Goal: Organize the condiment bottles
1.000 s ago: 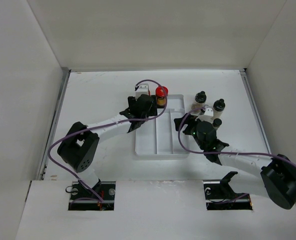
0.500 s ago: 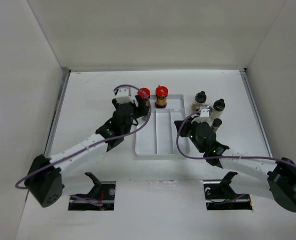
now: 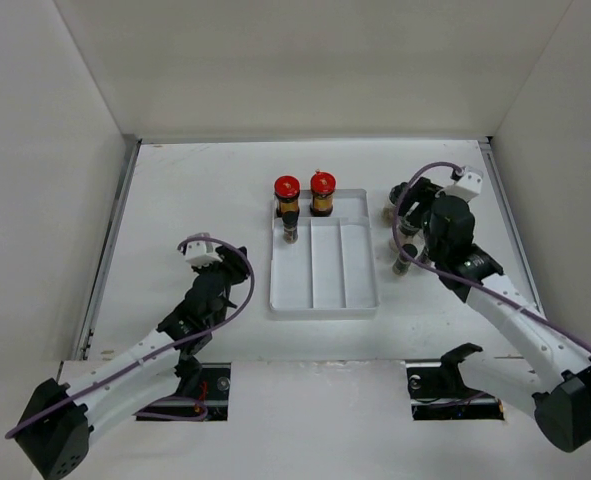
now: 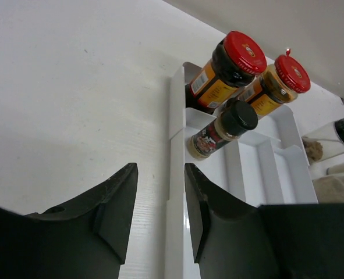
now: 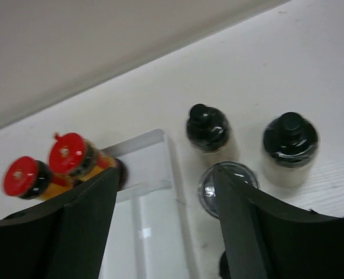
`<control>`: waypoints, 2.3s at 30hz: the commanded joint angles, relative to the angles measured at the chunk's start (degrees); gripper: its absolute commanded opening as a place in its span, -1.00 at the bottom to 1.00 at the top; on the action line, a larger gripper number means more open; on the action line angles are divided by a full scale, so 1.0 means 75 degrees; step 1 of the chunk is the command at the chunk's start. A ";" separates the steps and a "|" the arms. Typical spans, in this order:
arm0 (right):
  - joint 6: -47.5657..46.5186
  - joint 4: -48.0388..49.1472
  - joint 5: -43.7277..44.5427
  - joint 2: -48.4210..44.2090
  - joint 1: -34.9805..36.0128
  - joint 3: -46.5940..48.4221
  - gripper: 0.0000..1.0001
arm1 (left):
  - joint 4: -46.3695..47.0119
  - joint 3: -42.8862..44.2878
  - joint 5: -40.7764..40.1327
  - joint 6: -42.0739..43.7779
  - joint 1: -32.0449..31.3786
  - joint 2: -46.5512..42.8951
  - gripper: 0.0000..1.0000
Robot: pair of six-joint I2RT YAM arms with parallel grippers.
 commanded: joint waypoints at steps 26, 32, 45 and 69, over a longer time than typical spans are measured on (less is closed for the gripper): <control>-0.1110 -0.1229 -0.0064 0.2631 -0.0611 0.0962 0.70 | 0.1694 -0.0763 0.0915 -0.1110 0.0518 0.0352 -0.15; -0.1216 -0.0924 -0.0029 0.2889 -0.0693 0.1102 0.68 | 0.1776 -0.0751 0.0997 -0.1122 0.0530 0.0458 -0.15; -0.1485 -0.0595 0.0252 0.2211 -0.0448 0.1453 0.15 | 0.1823 -0.0775 0.1009 -0.1122 0.0588 0.0493 -0.15; -0.1661 0.0459 -0.0322 0.5044 0.0303 0.4558 0.11 | 0.2010 -0.0787 0.1080 -0.1028 0.0717 0.0751 -0.14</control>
